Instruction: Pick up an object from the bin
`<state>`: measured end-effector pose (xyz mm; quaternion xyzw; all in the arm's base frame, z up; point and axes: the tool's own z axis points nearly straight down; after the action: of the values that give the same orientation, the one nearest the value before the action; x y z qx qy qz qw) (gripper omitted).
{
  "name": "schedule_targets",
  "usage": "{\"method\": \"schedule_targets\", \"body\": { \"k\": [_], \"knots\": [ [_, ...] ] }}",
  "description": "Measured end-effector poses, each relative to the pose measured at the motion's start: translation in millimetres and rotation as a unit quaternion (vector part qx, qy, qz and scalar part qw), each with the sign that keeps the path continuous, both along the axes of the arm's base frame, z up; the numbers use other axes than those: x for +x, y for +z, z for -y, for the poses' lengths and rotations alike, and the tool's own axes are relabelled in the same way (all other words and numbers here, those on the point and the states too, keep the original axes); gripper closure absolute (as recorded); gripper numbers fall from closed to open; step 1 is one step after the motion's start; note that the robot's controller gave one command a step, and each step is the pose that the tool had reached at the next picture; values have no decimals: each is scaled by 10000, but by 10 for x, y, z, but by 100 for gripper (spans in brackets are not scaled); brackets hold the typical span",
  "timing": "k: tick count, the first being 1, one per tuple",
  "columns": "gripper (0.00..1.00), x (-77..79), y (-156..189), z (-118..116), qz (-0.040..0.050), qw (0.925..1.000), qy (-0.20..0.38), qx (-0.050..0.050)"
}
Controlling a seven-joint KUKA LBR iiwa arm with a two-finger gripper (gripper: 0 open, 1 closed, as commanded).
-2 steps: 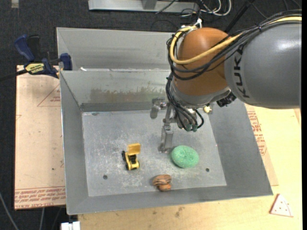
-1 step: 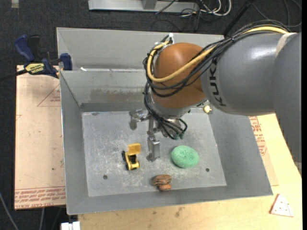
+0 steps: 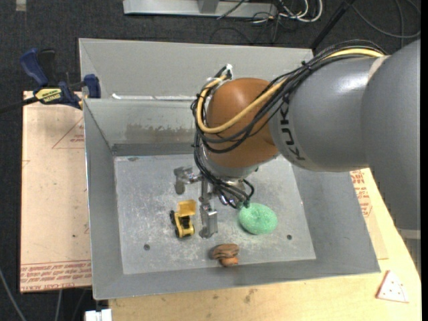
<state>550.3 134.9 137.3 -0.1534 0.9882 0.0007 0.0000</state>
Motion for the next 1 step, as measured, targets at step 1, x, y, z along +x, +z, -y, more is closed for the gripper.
{"method": "schedule_targets", "body": {
  "k": [1],
  "knots": [
    [0, 16, 233, -64, 18, 9993, 361, 3]
  ]
}}
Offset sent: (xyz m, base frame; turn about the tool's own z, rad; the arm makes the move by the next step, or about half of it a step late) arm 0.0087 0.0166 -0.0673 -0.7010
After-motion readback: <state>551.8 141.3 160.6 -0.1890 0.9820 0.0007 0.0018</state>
